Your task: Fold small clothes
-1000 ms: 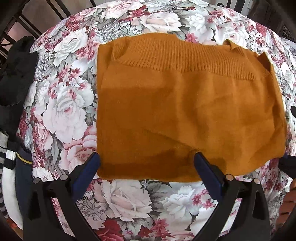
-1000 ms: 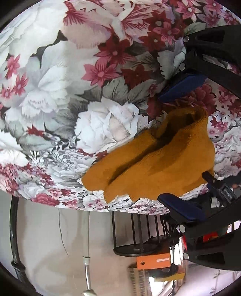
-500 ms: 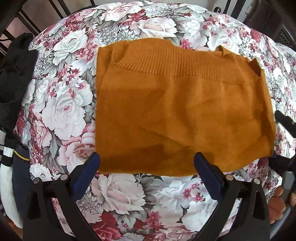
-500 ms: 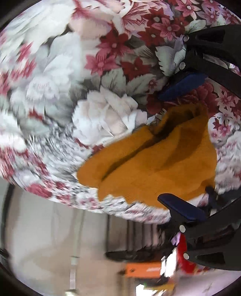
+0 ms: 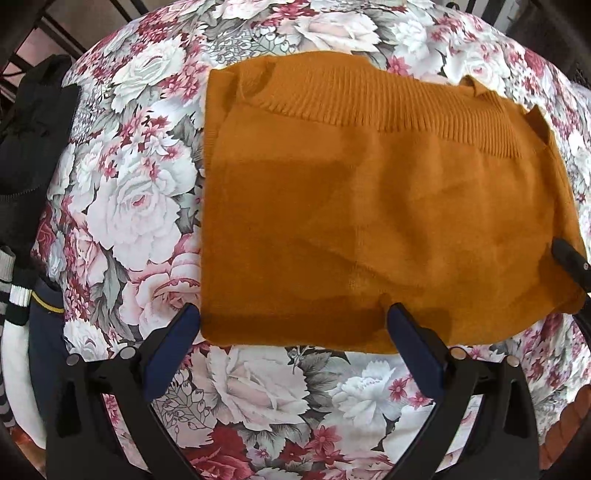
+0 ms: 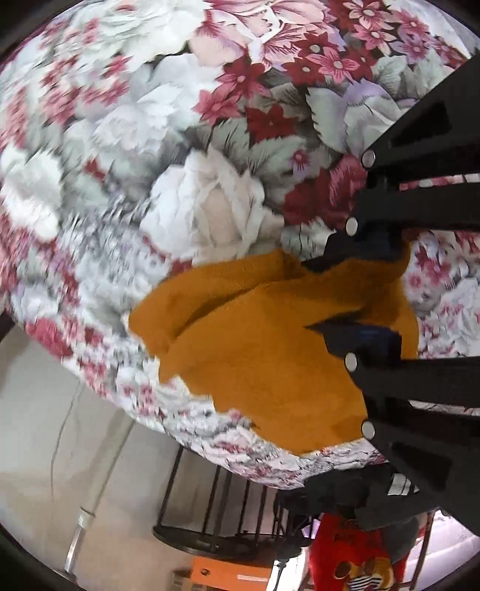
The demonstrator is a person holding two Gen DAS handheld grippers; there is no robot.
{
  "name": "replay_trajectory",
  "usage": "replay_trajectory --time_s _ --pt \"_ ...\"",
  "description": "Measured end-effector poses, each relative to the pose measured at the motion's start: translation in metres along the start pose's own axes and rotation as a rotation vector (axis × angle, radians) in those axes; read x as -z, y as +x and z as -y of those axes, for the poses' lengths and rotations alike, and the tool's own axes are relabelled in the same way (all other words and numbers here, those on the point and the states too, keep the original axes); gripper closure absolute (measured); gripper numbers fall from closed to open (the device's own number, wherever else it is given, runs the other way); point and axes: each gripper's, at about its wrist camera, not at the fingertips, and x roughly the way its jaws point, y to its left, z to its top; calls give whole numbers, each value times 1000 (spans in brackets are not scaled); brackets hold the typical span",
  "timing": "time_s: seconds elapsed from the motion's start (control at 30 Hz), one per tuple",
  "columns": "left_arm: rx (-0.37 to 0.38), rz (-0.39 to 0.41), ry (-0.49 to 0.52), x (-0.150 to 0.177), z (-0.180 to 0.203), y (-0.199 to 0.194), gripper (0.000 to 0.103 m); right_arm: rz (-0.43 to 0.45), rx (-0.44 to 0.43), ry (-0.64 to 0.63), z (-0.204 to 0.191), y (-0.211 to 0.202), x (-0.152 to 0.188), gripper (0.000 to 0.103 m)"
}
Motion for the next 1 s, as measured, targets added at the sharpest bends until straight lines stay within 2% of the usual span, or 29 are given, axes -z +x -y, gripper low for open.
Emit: replay_trajectory --time_s 0.23,0.73,0.9,0.97,1.0 --pt "18 9 -14 -3 -5 -11 4 44 42 -107 -38 -17 7 83" --pt "73 -12 -109 -15 -69 -4 4 66 82 -313 -136 -13 43 89" --pt "61 -11 -115 -13 -91 4 4 29 51 -351 -167 2 61 89" --pt "78 -16 -137 -12 -109 9 4 -20 -10 -370 -182 12 73 103" --pt "88 -17 -147 -11 -117 11 4 -59 -57 -374 -190 17 80 103"
